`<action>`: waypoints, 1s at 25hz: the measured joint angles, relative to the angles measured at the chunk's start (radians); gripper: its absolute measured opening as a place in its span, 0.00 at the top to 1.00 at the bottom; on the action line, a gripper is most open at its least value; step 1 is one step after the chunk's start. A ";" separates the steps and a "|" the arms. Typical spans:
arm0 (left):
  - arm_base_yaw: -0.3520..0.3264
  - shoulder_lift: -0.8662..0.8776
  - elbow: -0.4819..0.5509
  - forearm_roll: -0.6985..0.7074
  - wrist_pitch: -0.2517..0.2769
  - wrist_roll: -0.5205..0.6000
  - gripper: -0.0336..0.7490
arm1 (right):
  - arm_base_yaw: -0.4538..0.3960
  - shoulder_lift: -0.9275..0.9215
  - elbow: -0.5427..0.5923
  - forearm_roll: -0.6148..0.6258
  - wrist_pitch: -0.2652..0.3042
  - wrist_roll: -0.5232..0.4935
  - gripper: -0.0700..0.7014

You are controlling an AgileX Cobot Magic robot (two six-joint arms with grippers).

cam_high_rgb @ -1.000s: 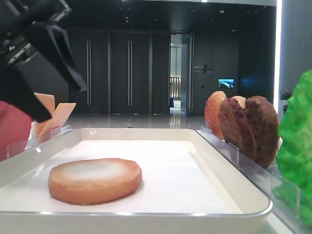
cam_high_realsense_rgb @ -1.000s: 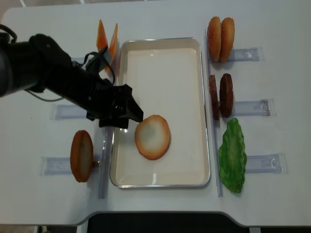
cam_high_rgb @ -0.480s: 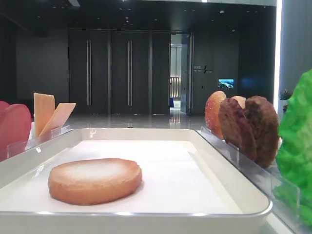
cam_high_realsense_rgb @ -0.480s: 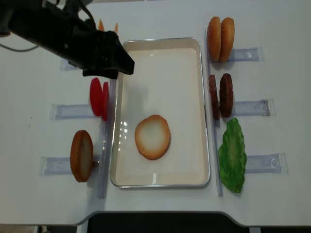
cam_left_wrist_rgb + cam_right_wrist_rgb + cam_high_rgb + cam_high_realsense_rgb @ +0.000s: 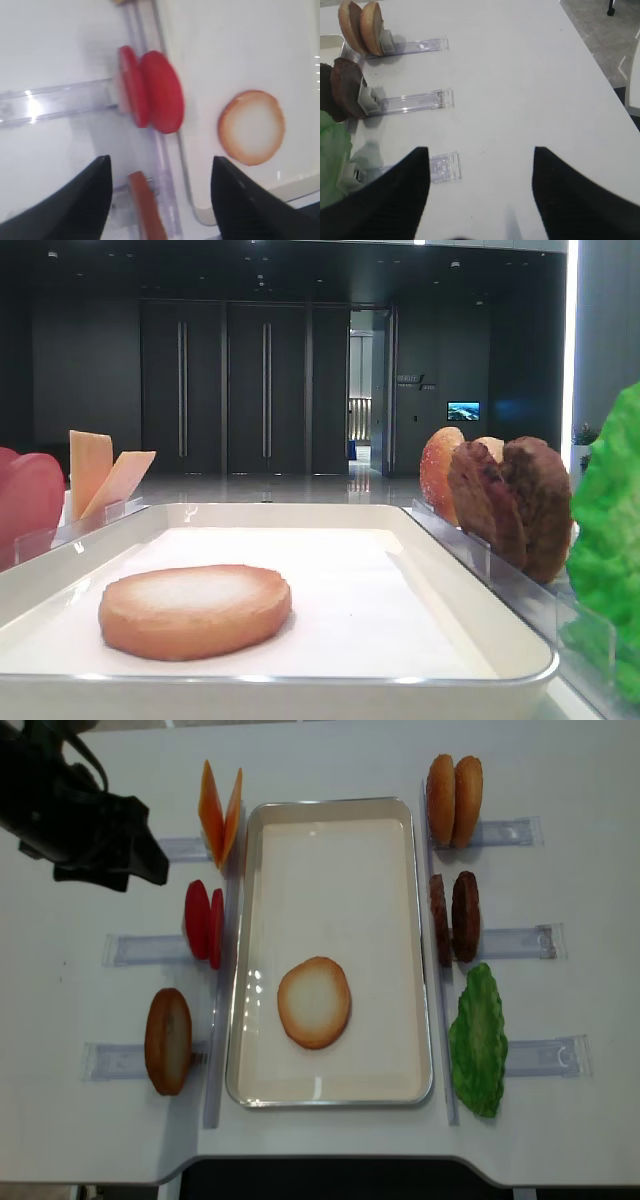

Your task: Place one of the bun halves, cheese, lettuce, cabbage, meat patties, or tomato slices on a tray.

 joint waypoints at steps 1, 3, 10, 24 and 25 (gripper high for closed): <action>0.014 -0.003 0.000 0.032 0.010 -0.016 0.35 | 0.000 0.000 0.000 0.000 0.000 0.000 0.36; 0.033 -0.007 0.000 0.111 0.018 -0.049 0.35 | 0.000 0.000 0.000 0.000 0.000 0.000 0.36; 0.044 -0.011 0.000 0.338 0.044 -0.145 0.35 | 0.000 0.000 0.000 0.000 0.000 0.000 0.36; 0.044 -0.245 0.184 0.376 0.093 -0.165 0.35 | 0.000 0.000 0.000 0.000 0.000 0.000 0.36; 0.044 -0.287 0.219 0.376 0.093 -0.166 0.35 | 0.000 0.000 0.000 0.000 0.000 0.000 0.36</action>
